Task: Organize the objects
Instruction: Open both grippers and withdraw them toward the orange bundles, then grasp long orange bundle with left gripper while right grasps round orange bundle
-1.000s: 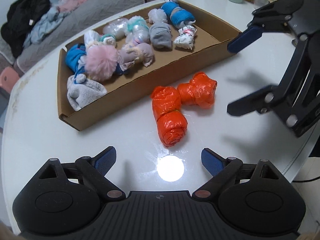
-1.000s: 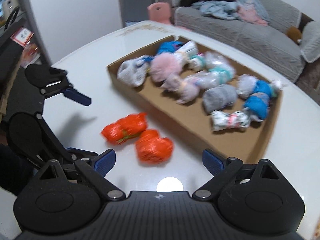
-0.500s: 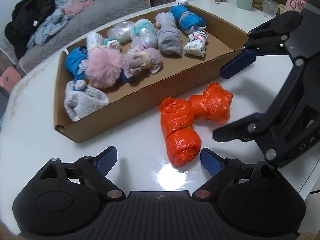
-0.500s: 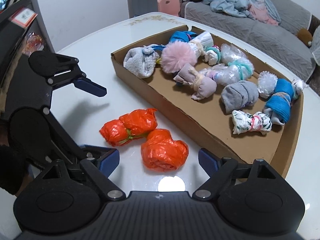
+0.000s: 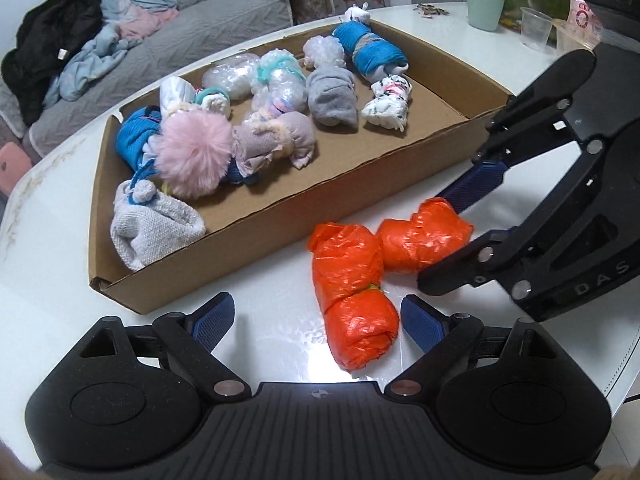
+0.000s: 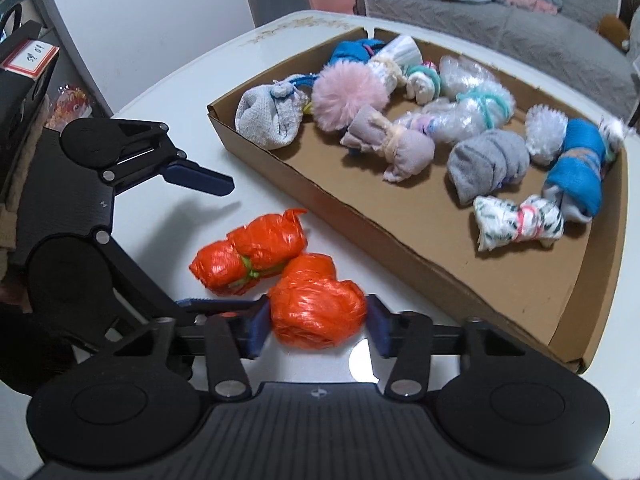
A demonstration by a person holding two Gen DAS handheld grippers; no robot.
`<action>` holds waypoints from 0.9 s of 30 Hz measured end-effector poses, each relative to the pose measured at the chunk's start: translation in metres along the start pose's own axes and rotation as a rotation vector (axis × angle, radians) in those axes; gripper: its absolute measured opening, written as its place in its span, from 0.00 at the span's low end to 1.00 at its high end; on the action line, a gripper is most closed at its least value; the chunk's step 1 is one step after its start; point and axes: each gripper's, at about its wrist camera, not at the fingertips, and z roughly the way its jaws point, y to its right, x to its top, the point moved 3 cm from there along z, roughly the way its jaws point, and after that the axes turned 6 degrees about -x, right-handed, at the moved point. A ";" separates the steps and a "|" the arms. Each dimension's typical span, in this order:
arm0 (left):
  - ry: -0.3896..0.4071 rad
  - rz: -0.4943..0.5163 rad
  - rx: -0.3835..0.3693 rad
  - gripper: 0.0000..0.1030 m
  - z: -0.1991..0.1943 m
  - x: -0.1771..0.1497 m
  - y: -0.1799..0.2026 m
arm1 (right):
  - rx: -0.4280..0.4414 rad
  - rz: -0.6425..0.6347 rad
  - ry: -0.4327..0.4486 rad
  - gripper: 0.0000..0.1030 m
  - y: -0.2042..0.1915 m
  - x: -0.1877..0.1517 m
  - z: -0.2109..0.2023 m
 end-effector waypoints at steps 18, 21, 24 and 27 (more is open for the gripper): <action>0.021 -0.037 -0.098 0.34 0.000 0.009 0.016 | -0.047 0.099 -0.038 0.40 0.029 -0.037 -0.035; 0.002 -0.043 -0.104 0.33 -0.001 0.009 0.015 | -0.047 0.110 -0.028 0.41 0.030 -0.036 -0.042; -0.021 -0.062 -0.104 0.33 -0.006 0.009 0.011 | -0.050 0.117 -0.011 0.40 0.032 -0.036 -0.053; -0.023 -0.072 -0.099 0.33 -0.018 0.014 0.008 | -0.052 0.110 0.020 0.40 0.031 -0.033 -0.068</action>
